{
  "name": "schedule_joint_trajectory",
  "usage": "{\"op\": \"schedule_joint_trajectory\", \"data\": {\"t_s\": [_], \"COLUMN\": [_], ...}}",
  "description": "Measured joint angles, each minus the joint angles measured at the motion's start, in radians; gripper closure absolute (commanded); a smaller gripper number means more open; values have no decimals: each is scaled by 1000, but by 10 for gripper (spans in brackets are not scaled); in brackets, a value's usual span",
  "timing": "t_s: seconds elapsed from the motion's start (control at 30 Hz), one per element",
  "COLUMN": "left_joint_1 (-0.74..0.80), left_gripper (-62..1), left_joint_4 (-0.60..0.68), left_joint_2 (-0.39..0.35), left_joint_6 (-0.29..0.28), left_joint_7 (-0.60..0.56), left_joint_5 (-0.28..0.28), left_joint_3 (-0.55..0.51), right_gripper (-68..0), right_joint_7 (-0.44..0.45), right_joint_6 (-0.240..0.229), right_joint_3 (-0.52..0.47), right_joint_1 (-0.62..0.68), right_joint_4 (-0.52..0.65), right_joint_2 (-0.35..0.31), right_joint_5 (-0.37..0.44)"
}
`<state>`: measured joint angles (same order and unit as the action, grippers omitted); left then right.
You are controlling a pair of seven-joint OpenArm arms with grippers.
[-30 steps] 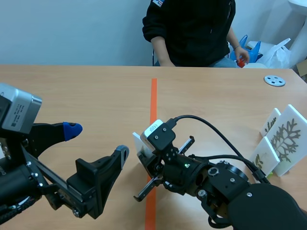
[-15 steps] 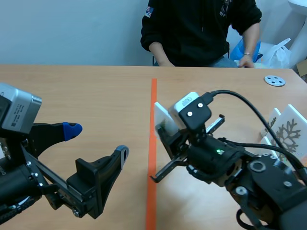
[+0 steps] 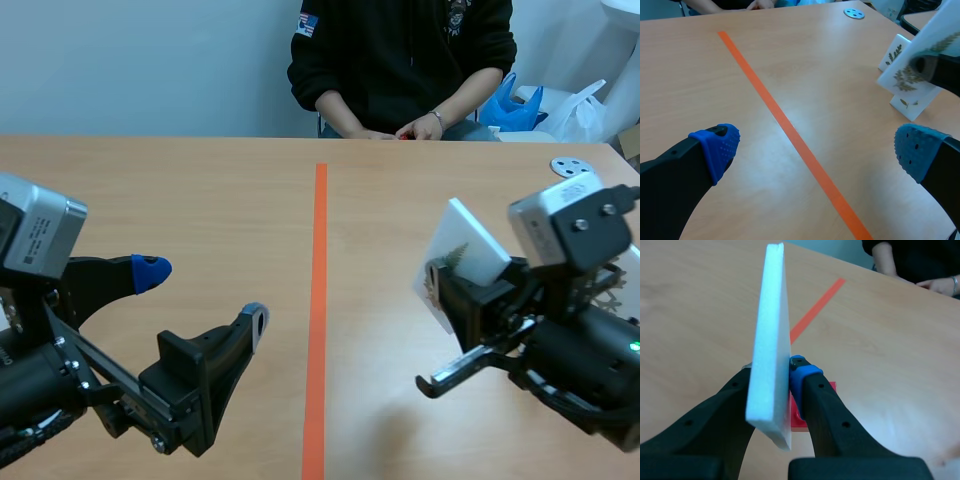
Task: Sort the leaf by its shape. The table is split by an orange tape line. A compound leaf with several leaflets goes to the left side, a simple leaf with one blade goes to the right side. Return to the home posture when a red brick is placed on the table.
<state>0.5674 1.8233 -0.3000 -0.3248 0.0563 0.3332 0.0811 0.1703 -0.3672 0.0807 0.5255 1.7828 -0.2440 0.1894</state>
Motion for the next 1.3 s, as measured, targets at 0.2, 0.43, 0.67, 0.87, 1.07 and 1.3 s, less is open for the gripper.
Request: {"op": "schedule_joint_trajectory", "data": {"t_s": [0.2, 0.43, 0.67, 0.87, 1.07, 1.3], "left_joint_1": [0, 0, 0, 0, 0, 0], "left_gripper": [-623, -623, -623, -623, -623, -623], "left_joint_4": [0, 0, 0, 0, 0, 0], "left_joint_2": [0, 0, 0, 0, 0, 0], "left_joint_6": [0, 0, 0, 0, 0, 0], "left_joint_7": [0, 0, 0, 0, 0, 0], "left_joint_5": [0, 0, 0, 0, 0, 0], "left_joint_3": [0, 0, 0, 0, 0, 0], "right_gripper": [-13, -13, -13, -13, -56, -206], "right_joint_7": [-12, -16, -14, 14, 53, 77], "right_joint_6": [-30, -30, -29, -21, -16, 20], "right_joint_3": [-119, -159, -158, -158, -158, -158], "right_joint_1": [87, 121, 97, 0, -68, -81], "right_joint_4": [22, 16, -119, -309, -430, -484], "right_joint_2": [0, 0, 0, 4, 14, 16], "right_joint_5": [85, 85, 85, 85, 85, 85]}}
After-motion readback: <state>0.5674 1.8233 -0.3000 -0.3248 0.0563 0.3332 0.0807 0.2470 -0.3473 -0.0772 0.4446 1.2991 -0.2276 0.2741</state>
